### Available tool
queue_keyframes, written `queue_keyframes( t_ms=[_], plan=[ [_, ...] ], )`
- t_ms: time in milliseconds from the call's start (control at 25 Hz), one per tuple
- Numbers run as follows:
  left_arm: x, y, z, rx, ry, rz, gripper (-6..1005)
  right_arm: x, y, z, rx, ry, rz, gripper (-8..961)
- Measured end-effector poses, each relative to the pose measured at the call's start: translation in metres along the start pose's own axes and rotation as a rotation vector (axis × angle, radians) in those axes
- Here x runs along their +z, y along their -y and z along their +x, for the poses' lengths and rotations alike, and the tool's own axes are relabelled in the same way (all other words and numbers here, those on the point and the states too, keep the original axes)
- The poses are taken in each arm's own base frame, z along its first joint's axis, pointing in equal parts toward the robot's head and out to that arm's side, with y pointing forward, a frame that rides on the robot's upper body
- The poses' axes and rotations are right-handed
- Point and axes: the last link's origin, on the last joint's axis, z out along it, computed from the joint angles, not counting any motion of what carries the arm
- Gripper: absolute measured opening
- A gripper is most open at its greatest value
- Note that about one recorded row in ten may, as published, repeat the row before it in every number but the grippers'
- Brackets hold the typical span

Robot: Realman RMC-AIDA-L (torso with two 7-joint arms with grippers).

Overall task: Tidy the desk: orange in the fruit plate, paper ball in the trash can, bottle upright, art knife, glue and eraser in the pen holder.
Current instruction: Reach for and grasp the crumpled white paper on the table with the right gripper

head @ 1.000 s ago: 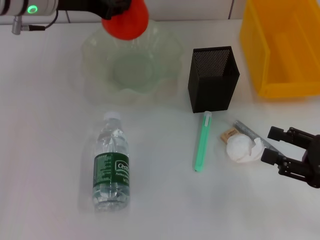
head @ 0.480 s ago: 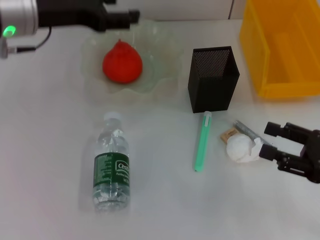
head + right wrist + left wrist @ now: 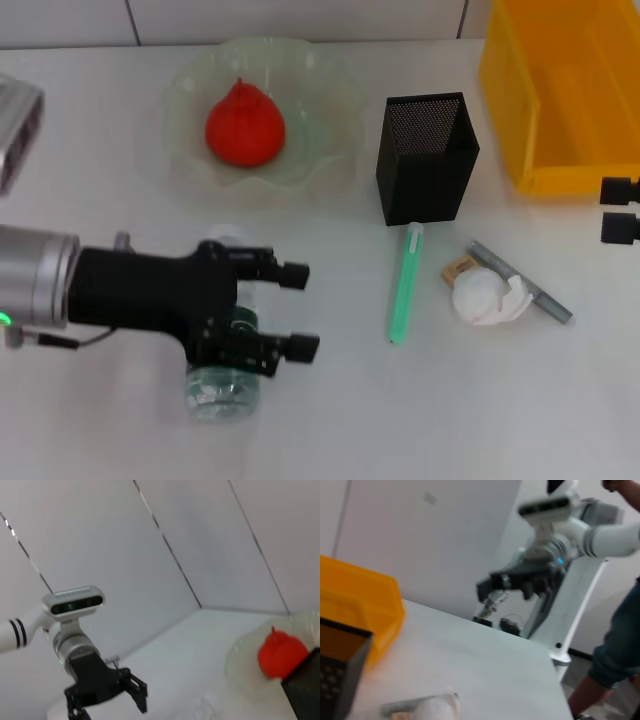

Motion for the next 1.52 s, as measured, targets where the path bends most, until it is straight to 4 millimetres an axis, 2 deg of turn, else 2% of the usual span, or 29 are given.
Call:
queue_keyframes(
  t_ms=[40,80,120,160,240,280,320,400,440,520,560,640,680,840,1080,1240,1520],
  plan=[
    [0.005,-0.004,-0.01,-0.018,-0.01,-0.026,836,0.0,0.001,-0.021,-0.011,-0.106,0.022,711],
    [0.005,-0.004,-0.01,-0.018,-0.01,-0.026,836,0.0,0.001,-0.021,-0.011,-0.106,0.022,711],
    [0.009,-0.007,-0.015,-0.03,-0.017,-0.042,836,0.002,0.001,-0.038,-0.023,-0.203,0.052,711],
    [0.009,-0.007,-0.015,-0.03,-0.017,-0.042,836,0.002,0.001,-0.038,-0.023,-0.203,0.052,711],
    [0.013,-0.008,-0.018,-0.036,-0.018,-0.056,836,0.013,-0.001,-0.06,-0.049,-0.412,0.127,710],
    [0.013,-0.008,-0.018,-0.036,-0.018,-0.056,836,0.013,-0.001,-0.06,-0.049,-0.412,0.127,710],
    [0.022,-0.01,-0.02,-0.045,-0.011,-0.087,836,0.018,-0.002,-0.067,-0.066,-0.483,0.16,710],
    [0.024,-0.01,-0.02,-0.047,-0.012,-0.094,836,0.031,-0.003,-0.078,-0.102,-0.592,0.213,710],
    [0.024,-0.01,-0.02,-0.047,-0.012,-0.094,835,0.045,-0.004,-0.082,-0.123,-0.668,0.248,710],
    [0.024,-0.01,-0.02,-0.047,-0.012,-0.094,835,0.061,-0.003,-0.082,-0.136,-0.743,0.285,709],
    [0.024,-0.01,-0.02,-0.047,-0.012,-0.094,835,0.061,-0.003,-0.082,-0.136,-0.743,0.285,709],
    [0.028,-0.01,-0.021,-0.061,-0.018,-0.105,835,0.084,0.0,-0.072,-0.151,-0.806,0.322,709],
    [0.028,-0.01,-0.021,-0.061,-0.018,-0.105,835,0.084,0.0,-0.072,-0.151,-0.806,0.322,709],
    [0.032,-0.01,-0.021,-0.072,-0.023,-0.119,835,0.109,0.006,-0.056,-0.144,-0.848,0.311,708],
    [0.034,-0.01,-0.021,-0.071,-0.024,-0.126,835,0.13,0.01,-0.043,-0.144,-0.857,0.271,707],
    [0.043,-0.008,-0.021,-0.083,-0.004,-0.141,835,0.147,0.013,-0.036,-0.163,-0.861,0.253,707],
    [0.044,-0.009,-0.022,-0.085,-0.005,-0.144,834,0.165,0.014,-0.026,-0.199,-0.897,0.268,706]
  ],
)
